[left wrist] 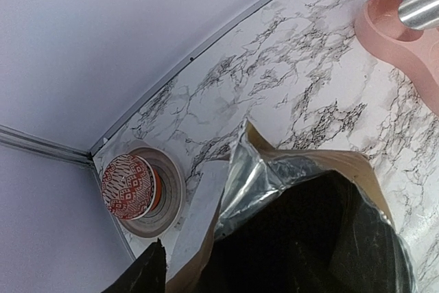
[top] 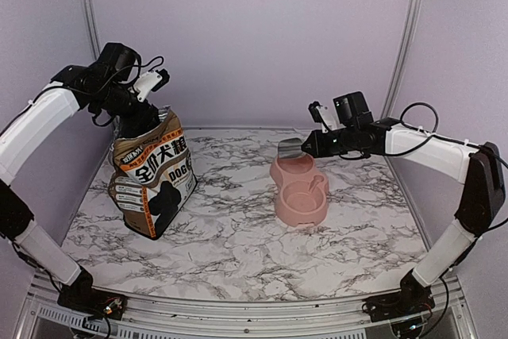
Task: Serve the pet food
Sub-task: Adjust the pet food bag at the center of the board.
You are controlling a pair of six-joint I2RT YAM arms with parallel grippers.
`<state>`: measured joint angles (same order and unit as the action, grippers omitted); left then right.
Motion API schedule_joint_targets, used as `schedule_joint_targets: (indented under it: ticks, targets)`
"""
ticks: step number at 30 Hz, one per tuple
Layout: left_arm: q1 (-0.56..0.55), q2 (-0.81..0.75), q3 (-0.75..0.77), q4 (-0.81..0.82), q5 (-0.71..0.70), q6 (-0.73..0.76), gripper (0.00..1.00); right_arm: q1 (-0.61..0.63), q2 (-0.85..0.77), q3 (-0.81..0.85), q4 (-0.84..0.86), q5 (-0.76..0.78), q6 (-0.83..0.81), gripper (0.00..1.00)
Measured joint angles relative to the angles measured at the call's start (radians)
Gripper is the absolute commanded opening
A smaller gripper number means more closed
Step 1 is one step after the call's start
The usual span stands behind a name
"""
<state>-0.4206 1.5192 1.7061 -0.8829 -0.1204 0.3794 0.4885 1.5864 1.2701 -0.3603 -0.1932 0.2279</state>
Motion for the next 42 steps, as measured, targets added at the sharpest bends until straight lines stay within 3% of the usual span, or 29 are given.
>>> schedule_joint_targets:
  ticks: [8,11,16,23,26,33,42]
  targets:
    - [0.020,0.079,0.040,0.018,-0.004,0.063,0.43,-0.007,0.000,-0.026,0.002,-0.008,-0.014,0.00]
    - [0.024,0.104,0.056,0.018,-0.012,0.090,0.30,-0.009,0.000,-0.026,0.003,-0.010,-0.018,0.00]
    - [0.039,0.143,0.096,0.018,-0.017,0.124,0.00,-0.010,0.000,-0.026,0.003,-0.019,-0.020,0.00]
    - [0.045,0.177,0.148,0.005,-0.034,0.122,0.00,-0.010,0.005,-0.026,0.008,-0.038,-0.019,0.00]
    - [0.045,0.199,0.176,0.000,-0.079,0.093,0.07,-0.010,0.018,-0.025,0.010,-0.049,-0.019,0.00]
    - [0.047,0.213,0.241,0.053,-0.212,-0.035,0.53,-0.010,0.034,-0.024,0.010,-0.072,-0.016,0.00]
    - [0.053,0.031,0.119,0.039,-0.226,-0.189,0.69,-0.010,0.037,0.009,0.010,-0.090,-0.016,0.00]
